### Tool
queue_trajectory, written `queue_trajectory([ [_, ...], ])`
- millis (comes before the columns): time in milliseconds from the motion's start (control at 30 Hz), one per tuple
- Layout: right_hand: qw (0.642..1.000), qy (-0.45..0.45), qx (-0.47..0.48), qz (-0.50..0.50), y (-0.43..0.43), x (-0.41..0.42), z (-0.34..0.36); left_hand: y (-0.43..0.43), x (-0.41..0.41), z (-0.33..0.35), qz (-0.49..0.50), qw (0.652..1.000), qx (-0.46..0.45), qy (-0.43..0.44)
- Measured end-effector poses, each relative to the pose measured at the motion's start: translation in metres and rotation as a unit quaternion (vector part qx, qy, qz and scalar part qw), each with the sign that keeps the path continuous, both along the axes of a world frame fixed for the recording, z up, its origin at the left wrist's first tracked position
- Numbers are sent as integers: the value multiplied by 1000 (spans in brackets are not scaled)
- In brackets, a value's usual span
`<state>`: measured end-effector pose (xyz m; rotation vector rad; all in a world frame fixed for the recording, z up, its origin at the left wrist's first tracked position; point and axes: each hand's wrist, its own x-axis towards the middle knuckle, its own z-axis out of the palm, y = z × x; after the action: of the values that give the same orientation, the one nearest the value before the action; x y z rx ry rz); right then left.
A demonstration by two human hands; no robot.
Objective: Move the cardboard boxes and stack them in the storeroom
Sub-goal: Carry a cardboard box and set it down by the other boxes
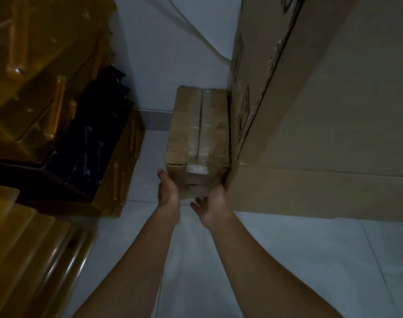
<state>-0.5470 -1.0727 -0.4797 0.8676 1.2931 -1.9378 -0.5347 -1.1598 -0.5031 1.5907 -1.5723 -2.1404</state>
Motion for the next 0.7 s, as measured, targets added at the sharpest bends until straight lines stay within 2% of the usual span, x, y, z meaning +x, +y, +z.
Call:
queue_trajectory([
  [67,985,48,123,112,7,19,20,6,28,19,-84,993,-68,-43],
  [133,938,142,224,224,20,38,49,14,57,56,-188,970,-142,-59],
  [200,887,212,268,309,36,57,88,23,80,107,-256,946,-194,-51],
  [267,852,263,299,340,52,74,137,34,97,172,-299,926,-230,-25],
  [333,833,296,326,334,67,93,198,44,115,242,-335,904,-267,-8],
  [433,801,275,387,365,93,122,278,62,140,325,-397,871,-288,-23],
  [567,794,238,434,353,140,171,380,101,184,417,-455,839,-296,-27],
  [700,815,220,446,298,198,220,473,159,218,496,-506,810,-296,-15],
])
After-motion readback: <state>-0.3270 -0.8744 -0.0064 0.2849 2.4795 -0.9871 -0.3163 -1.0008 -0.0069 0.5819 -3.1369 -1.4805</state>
